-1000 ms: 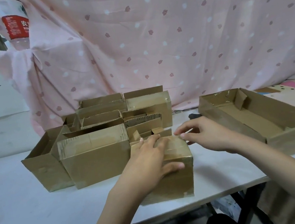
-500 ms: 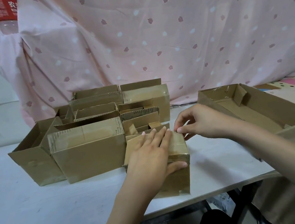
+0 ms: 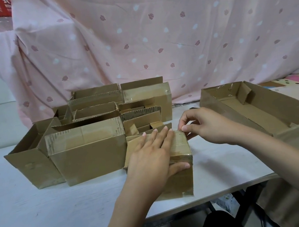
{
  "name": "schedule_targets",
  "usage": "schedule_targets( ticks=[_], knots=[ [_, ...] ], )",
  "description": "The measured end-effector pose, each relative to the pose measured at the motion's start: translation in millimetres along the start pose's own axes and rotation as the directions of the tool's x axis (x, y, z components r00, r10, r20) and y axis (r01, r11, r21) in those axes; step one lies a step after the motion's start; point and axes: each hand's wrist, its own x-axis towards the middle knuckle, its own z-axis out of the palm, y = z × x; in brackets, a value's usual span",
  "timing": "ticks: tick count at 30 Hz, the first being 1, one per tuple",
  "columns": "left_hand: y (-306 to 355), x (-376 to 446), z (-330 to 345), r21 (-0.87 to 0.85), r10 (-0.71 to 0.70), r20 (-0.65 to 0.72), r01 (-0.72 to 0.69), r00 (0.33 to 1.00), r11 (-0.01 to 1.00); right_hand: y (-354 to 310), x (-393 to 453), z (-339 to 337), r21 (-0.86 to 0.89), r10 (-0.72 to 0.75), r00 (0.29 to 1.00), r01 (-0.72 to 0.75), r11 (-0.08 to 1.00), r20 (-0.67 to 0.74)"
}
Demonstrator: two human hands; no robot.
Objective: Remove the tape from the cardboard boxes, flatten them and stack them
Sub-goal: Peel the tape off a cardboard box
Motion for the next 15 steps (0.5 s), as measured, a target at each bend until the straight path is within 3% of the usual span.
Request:
schedule_targets(
  ticks=[5, 9, 15],
  knots=[
    [0.2, 1.6, 0.2, 0.018, 0.001, 0.016, -0.001, 1.000, 1.000, 7.6, -2.7, 2.2, 0.132, 0.024, 1.000, -0.026, 0.991, 0.017],
    [2.2, 0.4, 1.1, 0.040, -0.011, 0.044, 0.010, 0.999, 0.999, -2.9, -3.9, 1.4, 0.128, 0.048, 0.999, -0.050, 0.990, 0.025],
    [3.3, -0.2, 2.5, 0.059, -0.010, 0.060, 0.006, 0.998, 0.998, -27.9, 11.5, -4.9, -0.266, 0.080, 0.990, -0.046, 0.963, 0.118]
  ],
)
